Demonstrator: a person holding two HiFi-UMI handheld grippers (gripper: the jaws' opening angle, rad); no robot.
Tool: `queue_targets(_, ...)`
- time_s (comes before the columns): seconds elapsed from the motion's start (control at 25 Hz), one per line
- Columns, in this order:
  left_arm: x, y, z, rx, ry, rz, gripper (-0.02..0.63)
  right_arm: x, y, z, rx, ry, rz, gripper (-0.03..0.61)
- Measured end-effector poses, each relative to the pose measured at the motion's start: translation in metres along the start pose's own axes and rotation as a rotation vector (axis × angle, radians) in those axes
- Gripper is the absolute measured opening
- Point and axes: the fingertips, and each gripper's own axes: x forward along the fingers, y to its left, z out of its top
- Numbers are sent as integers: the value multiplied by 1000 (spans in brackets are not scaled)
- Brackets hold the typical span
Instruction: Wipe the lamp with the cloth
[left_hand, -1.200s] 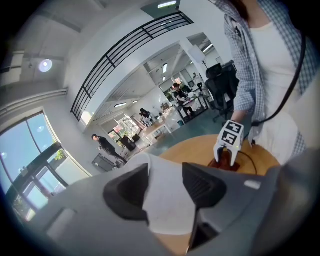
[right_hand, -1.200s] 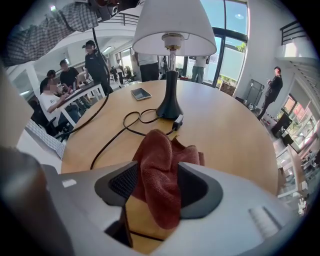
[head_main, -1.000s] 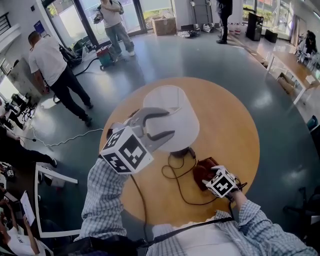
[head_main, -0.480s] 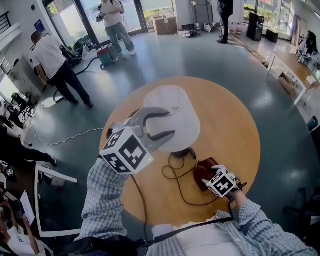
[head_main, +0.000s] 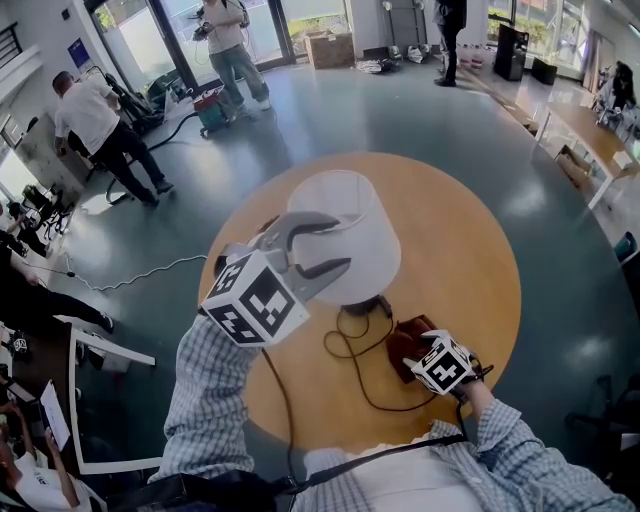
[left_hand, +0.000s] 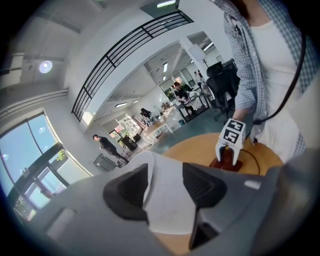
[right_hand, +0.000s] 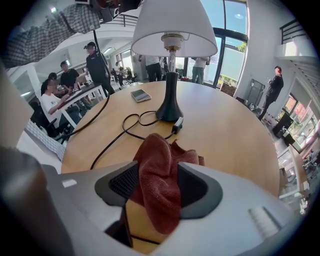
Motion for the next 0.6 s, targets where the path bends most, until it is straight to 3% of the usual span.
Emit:
queue_targets(0.28, -4, 1, -1, -2, -9, 15, 215, 1, 0, 4, 3, -16, -8, 249)
queue_targets(0.6, -22, -10, 11, -44, -80, 74, 209, -16, -5, 23, 13, -89, -51, 235)
